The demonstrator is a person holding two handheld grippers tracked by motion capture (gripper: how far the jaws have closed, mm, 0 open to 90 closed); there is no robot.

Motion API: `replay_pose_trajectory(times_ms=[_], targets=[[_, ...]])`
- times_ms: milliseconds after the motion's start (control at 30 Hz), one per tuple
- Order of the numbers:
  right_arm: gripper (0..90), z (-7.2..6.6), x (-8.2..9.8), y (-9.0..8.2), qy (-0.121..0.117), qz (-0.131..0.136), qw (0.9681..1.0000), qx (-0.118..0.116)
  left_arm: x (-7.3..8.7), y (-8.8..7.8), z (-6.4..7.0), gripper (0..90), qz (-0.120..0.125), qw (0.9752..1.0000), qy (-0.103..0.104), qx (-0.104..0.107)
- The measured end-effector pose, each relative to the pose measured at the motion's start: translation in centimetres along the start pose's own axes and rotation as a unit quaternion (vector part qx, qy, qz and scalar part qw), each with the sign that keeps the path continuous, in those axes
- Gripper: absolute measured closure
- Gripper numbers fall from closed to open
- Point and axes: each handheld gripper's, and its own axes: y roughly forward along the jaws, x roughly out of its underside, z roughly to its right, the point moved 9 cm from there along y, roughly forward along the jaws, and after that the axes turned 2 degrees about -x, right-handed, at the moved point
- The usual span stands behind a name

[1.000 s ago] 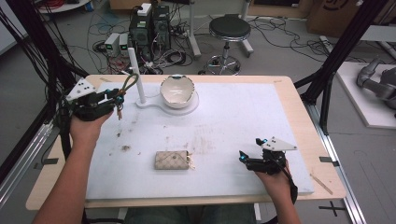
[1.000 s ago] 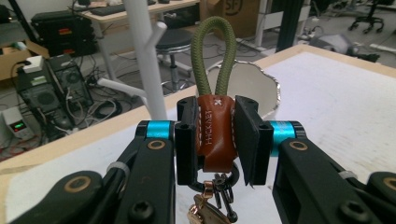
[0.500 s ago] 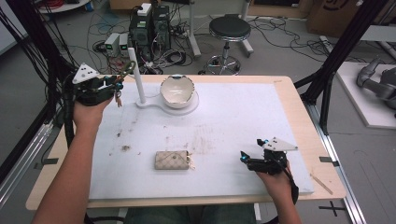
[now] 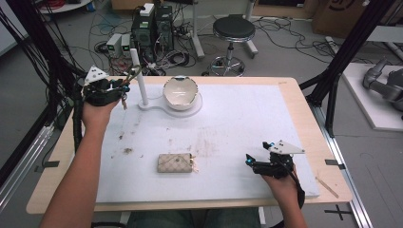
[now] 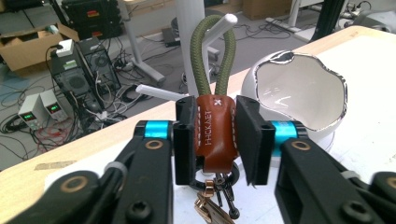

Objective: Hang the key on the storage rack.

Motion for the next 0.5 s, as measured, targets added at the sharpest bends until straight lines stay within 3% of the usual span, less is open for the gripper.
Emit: replay_pose_trajectory(times_ms=[67,233,300,500], targets=[[17.7,0.0,0.0,0.0,-0.002,0.000,1.0000,-0.001,0.1,-0.1,-0.2,56.1,-0.005,1.0000,-0.005,-0.006],[17.7,-0.1,-0.1,0.1,-0.005,0.001,1.0000,-0.001,0.2,-0.5,0.0,39.4,-0.015,0.9998,-0.012,-0.008],[17.7,-0.1,-0.2,0.1,-0.006,0.001,1.0000,-0.001,0.3,-1.2,0.6,38.6,0.000,0.9999,-0.012,0.004],[17.7,-0.3,-0.6,0.1,-0.008,0.007,0.9999,-0.003,2.4,-3.0,1.7,32.2,0.007,0.9991,-0.029,0.032]])
